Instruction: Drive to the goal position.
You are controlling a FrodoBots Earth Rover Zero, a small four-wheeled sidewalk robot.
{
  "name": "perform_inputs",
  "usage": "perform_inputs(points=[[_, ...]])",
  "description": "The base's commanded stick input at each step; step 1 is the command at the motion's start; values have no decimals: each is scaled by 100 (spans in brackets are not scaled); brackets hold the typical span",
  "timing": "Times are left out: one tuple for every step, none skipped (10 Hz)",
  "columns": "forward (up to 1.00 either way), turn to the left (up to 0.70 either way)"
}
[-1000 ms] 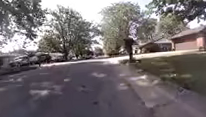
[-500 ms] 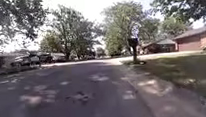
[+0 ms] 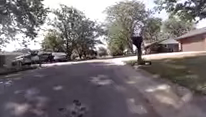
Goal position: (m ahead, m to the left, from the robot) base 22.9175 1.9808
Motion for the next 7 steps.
perform_inputs(points=[[69, 3], [69, 3], [69, 3], [69, 3], [69, 3], [69, 3], [69, 3]])
